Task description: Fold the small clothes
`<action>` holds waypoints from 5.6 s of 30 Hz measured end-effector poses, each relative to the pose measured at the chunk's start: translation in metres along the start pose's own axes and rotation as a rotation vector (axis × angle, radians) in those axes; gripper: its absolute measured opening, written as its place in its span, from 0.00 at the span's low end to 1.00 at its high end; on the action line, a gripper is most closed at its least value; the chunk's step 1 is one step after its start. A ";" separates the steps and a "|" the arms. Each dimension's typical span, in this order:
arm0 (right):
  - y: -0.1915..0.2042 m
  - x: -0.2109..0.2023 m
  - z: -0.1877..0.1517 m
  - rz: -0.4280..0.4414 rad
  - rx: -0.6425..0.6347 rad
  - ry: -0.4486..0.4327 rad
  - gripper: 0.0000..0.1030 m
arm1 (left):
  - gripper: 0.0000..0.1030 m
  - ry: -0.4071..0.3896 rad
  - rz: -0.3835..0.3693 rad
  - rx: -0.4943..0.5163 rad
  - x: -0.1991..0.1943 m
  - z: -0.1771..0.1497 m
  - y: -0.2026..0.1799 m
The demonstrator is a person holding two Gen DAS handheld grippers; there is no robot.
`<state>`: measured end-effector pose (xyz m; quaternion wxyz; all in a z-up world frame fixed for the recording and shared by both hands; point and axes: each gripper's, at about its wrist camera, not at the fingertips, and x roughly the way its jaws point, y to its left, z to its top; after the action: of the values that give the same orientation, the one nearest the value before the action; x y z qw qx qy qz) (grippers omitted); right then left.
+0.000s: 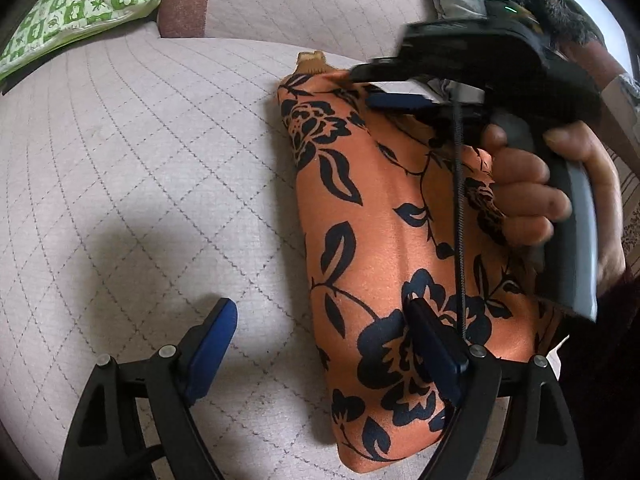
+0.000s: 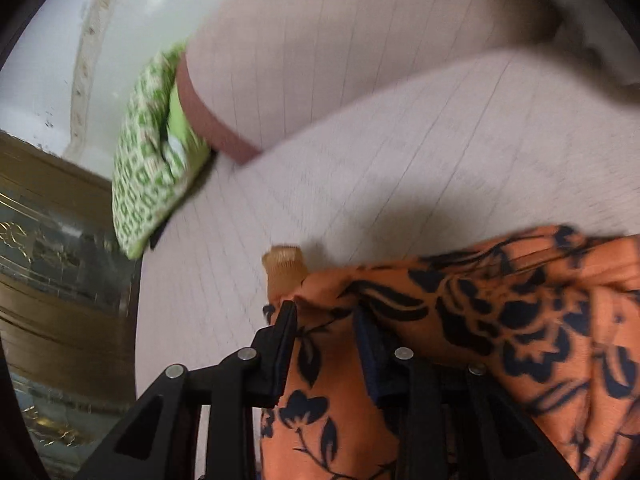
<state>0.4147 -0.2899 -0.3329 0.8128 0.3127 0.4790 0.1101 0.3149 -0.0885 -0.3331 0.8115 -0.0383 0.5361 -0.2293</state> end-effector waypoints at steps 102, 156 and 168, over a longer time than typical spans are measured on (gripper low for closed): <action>-0.108 -0.127 -0.150 -0.136 0.100 -0.027 0.53 | 1.00 -0.037 0.208 0.120 0.005 -0.014 -0.049; -0.080 -0.092 -0.072 0.033 0.185 -0.135 0.57 | 1.00 -0.006 0.177 -0.003 -0.006 0.008 0.009; -0.063 -0.169 -0.140 -0.008 0.136 -0.114 0.57 | 1.00 -0.009 0.099 0.030 -0.039 -0.001 -0.012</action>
<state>0.2011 -0.3637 -0.3004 0.8159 0.3712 0.4397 0.0561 0.2976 -0.0825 -0.2964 0.8248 -0.0006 0.5301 -0.1968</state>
